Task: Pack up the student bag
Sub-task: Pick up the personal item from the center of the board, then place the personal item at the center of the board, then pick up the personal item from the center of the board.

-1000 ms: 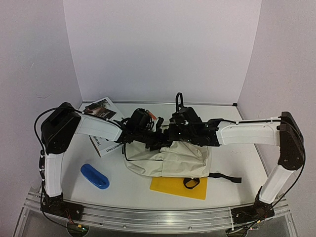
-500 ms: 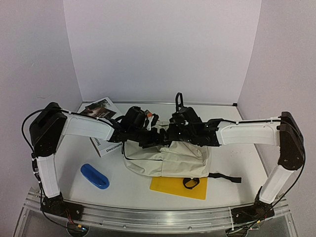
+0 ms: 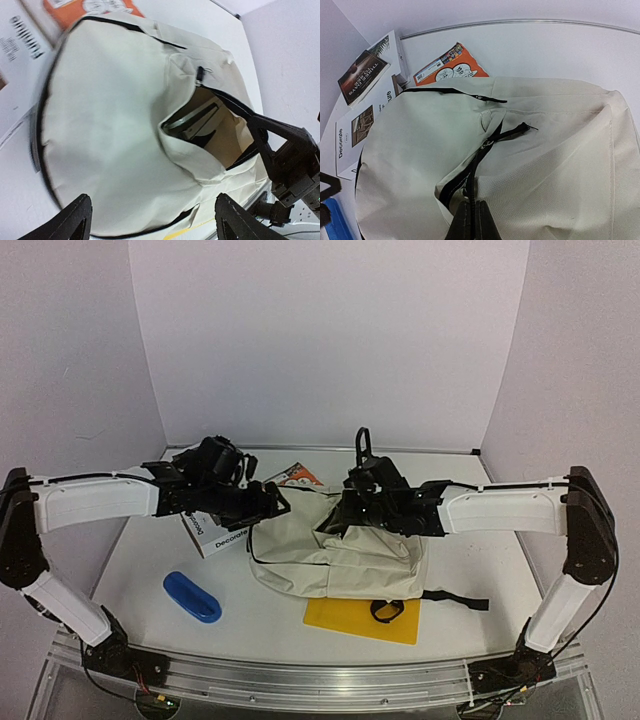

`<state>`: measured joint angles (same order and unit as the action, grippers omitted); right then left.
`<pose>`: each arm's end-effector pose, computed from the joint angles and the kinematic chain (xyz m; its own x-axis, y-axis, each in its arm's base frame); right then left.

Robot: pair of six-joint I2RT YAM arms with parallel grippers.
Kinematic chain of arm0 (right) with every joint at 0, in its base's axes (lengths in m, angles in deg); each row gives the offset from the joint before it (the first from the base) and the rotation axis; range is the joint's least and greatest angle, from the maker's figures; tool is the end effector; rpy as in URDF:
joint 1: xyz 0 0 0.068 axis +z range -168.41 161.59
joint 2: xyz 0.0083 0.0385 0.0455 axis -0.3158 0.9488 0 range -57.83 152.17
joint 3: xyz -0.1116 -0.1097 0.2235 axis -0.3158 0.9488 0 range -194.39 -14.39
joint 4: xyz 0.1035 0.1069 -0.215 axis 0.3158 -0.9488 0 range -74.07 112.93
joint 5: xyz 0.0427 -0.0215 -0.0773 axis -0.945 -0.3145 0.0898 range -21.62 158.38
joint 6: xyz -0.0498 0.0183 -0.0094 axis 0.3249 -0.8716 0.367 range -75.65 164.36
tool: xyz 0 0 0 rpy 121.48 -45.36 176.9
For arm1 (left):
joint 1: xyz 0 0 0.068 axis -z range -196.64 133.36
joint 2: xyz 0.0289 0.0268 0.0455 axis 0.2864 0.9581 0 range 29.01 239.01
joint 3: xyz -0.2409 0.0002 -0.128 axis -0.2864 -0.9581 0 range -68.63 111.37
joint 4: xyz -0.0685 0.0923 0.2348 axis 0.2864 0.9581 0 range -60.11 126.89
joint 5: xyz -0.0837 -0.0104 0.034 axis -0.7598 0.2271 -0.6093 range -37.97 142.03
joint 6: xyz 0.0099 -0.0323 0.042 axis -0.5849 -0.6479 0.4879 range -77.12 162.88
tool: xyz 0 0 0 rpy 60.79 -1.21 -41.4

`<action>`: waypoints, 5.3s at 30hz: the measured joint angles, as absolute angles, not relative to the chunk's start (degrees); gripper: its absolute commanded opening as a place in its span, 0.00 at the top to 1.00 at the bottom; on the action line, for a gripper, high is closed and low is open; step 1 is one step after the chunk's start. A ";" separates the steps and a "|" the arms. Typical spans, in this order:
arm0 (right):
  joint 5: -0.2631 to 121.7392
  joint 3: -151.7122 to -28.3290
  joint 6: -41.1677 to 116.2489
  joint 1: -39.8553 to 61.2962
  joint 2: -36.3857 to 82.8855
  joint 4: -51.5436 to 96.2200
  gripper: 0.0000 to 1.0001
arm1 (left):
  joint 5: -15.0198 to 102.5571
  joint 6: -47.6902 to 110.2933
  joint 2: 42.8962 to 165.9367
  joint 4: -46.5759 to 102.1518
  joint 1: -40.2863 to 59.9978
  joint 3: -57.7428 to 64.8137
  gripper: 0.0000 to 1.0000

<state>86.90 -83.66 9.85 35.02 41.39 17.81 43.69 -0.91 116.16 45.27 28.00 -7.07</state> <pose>0.2432 0.3087 0.2419 -0.6258 0.0581 -0.7778 -0.3060 0.8990 0.3133 0.2356 -0.2400 0.2539 -0.8717 -0.1014 -0.4794 0.2354 0.7714 -0.5912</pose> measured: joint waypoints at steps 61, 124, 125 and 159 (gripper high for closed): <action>84.11 -82.48 10.01 34.28 41.37 20.30 1.00 | 41.75 -18.79 108.06 71.47 2.80 -30.83 0.43; 83.69 -82.63 10.07 34.24 41.28 20.21 1.00 | 45.61 22.91 129.08 78.82 2.60 5.10 0.12; 83.69 -82.63 10.07 34.24 41.28 20.21 1.00 | 45.64 23.07 129.08 78.84 2.60 5.10 0.12; 83.69 -82.63 10.05 34.24 41.28 20.15 1.00 | 47.32 21.67 132.12 73.73 3.58 2.78 0.46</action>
